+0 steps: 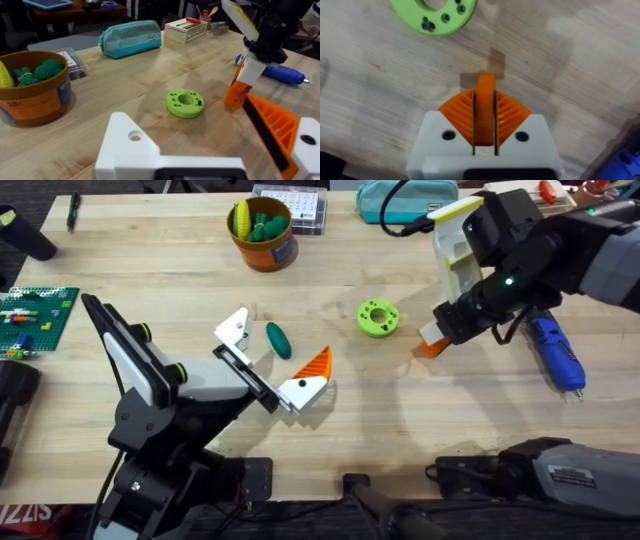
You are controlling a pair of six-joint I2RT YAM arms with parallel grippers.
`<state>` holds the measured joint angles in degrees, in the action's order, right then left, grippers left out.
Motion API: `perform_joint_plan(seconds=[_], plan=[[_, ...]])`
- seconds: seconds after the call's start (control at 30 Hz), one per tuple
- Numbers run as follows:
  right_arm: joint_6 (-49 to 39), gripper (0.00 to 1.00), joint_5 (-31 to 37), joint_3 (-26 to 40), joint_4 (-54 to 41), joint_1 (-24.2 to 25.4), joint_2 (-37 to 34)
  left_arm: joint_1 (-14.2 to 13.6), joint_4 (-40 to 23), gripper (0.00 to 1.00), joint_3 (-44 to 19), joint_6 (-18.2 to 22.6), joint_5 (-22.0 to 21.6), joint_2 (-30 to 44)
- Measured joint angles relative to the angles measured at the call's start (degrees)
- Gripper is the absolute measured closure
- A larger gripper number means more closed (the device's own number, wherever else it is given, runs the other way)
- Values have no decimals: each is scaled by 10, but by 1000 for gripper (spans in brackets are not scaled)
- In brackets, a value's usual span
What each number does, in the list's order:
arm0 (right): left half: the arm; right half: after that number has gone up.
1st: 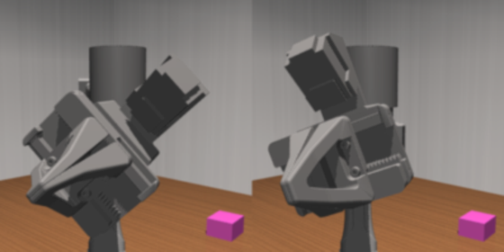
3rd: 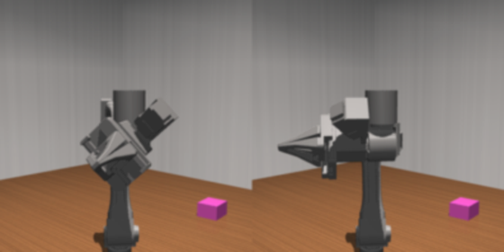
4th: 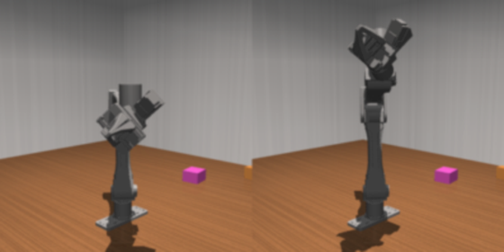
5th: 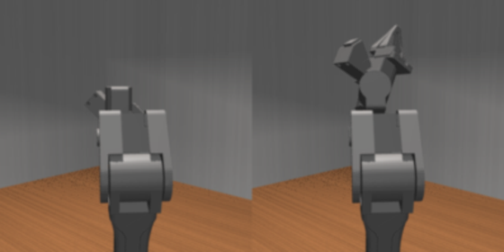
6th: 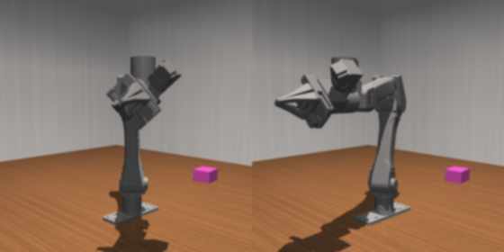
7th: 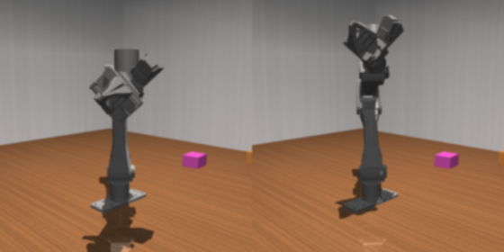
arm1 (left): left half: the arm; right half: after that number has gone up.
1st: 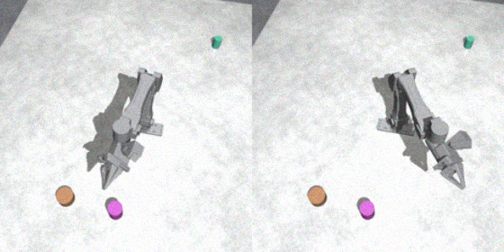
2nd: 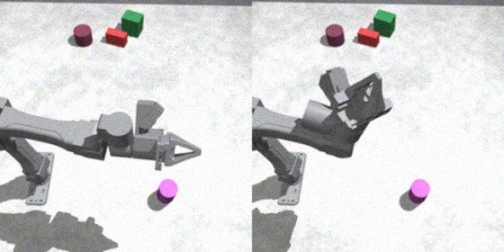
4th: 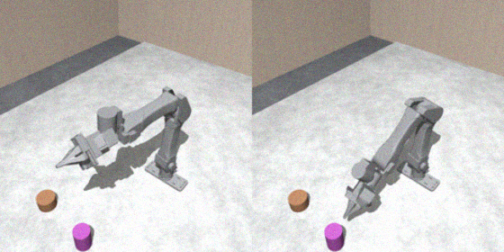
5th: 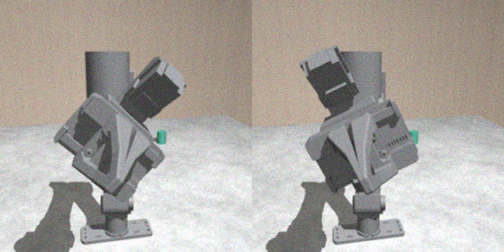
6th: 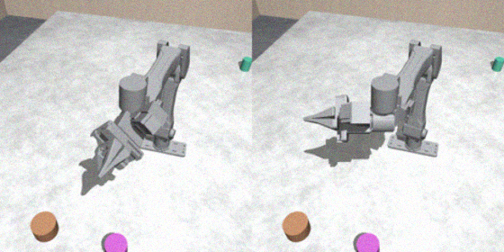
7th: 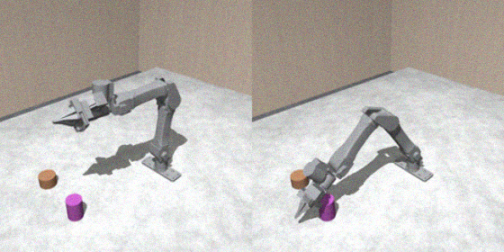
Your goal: Pick up the gripper from the table and insert it into the empty holder that is missing its gripper. Then pick up a screw, insert it into the mounting hole, and use the screwdriver to tighten it. Finally, clean up the table by picking up the vegetable and placing it into the bucket.
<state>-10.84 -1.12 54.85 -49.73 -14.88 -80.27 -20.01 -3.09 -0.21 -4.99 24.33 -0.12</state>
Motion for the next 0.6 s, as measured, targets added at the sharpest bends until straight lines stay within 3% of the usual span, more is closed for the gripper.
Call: perform_joint_plan(seconds=[0.6], plan=[[21, 800, 0, 0, -1, 0, -4, 0, 0, 12, -1, 0, -1, 1]])
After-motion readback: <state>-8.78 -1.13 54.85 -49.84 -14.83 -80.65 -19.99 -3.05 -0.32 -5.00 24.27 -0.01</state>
